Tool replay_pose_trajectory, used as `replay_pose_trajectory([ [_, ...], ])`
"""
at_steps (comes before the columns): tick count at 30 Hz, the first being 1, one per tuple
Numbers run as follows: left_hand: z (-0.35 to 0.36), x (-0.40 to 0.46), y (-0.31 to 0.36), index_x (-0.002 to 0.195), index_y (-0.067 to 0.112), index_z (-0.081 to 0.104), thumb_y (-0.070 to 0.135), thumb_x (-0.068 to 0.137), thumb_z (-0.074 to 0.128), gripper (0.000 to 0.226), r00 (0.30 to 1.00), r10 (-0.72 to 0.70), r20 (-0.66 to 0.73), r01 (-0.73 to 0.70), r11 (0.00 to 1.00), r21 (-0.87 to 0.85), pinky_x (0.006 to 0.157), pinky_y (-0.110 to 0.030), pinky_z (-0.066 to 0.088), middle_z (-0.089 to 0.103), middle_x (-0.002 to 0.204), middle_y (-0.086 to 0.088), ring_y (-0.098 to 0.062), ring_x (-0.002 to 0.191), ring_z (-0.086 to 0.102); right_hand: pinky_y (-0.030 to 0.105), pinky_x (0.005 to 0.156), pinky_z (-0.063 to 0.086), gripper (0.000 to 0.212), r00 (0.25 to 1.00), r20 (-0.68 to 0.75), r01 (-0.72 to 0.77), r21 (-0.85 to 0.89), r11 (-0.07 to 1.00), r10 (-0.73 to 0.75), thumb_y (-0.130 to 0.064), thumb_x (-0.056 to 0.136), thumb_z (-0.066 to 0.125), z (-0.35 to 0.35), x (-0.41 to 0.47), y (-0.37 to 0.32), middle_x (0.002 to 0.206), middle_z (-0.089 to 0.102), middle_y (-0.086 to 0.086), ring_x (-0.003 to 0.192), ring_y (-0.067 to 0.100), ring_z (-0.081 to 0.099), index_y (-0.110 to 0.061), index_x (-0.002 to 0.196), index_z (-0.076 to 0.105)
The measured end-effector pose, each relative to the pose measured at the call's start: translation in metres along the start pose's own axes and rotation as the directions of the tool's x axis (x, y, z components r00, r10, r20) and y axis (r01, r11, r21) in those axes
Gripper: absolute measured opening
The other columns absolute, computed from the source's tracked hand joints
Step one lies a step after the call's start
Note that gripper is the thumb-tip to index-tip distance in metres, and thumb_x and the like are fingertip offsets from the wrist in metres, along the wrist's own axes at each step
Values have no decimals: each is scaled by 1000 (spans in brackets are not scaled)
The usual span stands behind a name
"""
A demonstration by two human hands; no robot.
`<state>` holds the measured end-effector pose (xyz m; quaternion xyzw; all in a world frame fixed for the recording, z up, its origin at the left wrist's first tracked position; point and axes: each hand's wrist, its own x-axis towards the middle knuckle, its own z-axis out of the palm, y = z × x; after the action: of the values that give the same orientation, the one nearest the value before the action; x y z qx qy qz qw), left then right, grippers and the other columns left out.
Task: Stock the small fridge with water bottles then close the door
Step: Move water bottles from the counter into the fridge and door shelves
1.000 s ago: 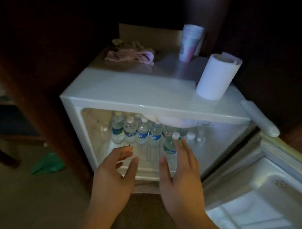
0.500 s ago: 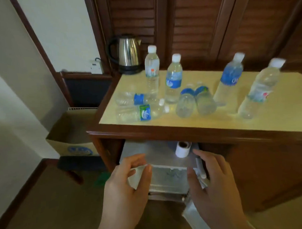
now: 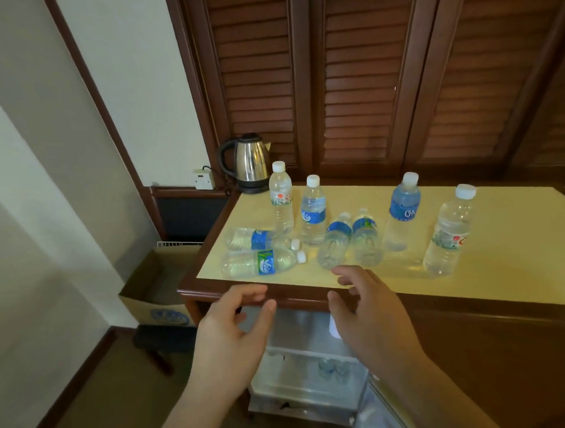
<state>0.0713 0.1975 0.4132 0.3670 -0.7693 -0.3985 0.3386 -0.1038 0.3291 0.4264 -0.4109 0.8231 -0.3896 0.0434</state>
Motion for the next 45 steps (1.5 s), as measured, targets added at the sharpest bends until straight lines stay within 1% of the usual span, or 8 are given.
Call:
replay_pose_trajectory([
  [5, 2, 47, 11, 106, 39, 70, 42, 89, 74, 18, 995, 79, 61, -90, 972, 217, 83, -17, 52, 69, 103, 27, -1, 100, 66, 26, 89, 51, 42, 990, 124, -76, 47, 996, 69, -31, 96, 63, 34, 40, -4, 119, 61, -8, 104, 10, 62, -30, 136, 54],
  [17, 82, 240, -15, 128, 38, 62, 49, 92, 40, 43, 828, 48, 559, -440, 672, 595, 98, -39, 48, 61, 119, 8, -20, 115, 53, 34, 103, 50, 77, 965, 256, 10, -278, 961, 64, -1, 92, 58, 118, 119, 8, 166, 11, -1, 137, 23, 43, -26, 156, 22],
  [22, 111, 276, -32, 138, 33, 58, 28, 95, 62, 43, 704, -26, 709, -571, 573, 588, 98, -44, 50, 60, 126, -2, -26, 119, 54, 34, 96, 53, 89, 957, 263, -28, -324, 946, 119, -1, 89, 60, 136, 137, 16, 158, 17, -3, 127, 23, 44, -28, 158, 11],
  [27, 130, 296, -48, 129, 34, 64, 27, 89, 66, 40, 676, -70, 733, -582, 560, 590, 92, -39, 50, 66, 123, 1, -25, 114, 60, 36, 92, 54, 61, 956, 238, -53, -445, 894, 175, -4, 93, 54, 142, 146, 17, 143, 31, 5, 120, 23, 47, -17, 149, 33],
  [32, 129, 295, -52, 120, 29, 66, 24, 92, 66, 29, 712, -4, 703, -618, 471, 629, 75, -32, 37, 67, 112, -2, -26, 105, 63, 29, 71, 57, 26, 991, 120, 10, -450, 893, 50, -15, 81, 76, 150, 141, 34, 104, 58, 1, 94, 19, 57, -17, 106, 68],
  [35, 114, 282, -53, 110, 29, 72, 31, 93, 64, 20, 719, 65, 692, -625, 496, 603, 75, -33, 44, 68, 107, -2, -27, 97, 66, 25, 75, 52, 17, 989, 145, 12, -342, 940, 40, -23, 92, 68, 143, 125, 31, 96, 61, -8, 87, 10, 55, -23, 109, 66],
  [40, 55, 244, -46, 104, 37, 75, 38, 91, 71, 13, 776, 218, 592, -517, 758, 398, 79, -36, 57, 71, 106, 6, -19, 92, 69, 29, 70, 56, 23, 997, 73, -30, -69, 997, 35, -41, 92, 66, 120, 73, 10, 102, 62, -17, 85, 6, 62, -31, 113, 65],
  [45, -29, 178, -14, 119, 41, 72, 44, 88, 74, 31, 919, 268, 288, -340, 910, 236, 72, 4, 40, 70, 100, 24, 12, 87, 63, 24, 65, 58, 21, 993, -116, 42, 75, 996, -33, -42, 91, 67, 85, 16, -19, 106, 60, -21, 91, 4, 65, -36, 111, 65],
])
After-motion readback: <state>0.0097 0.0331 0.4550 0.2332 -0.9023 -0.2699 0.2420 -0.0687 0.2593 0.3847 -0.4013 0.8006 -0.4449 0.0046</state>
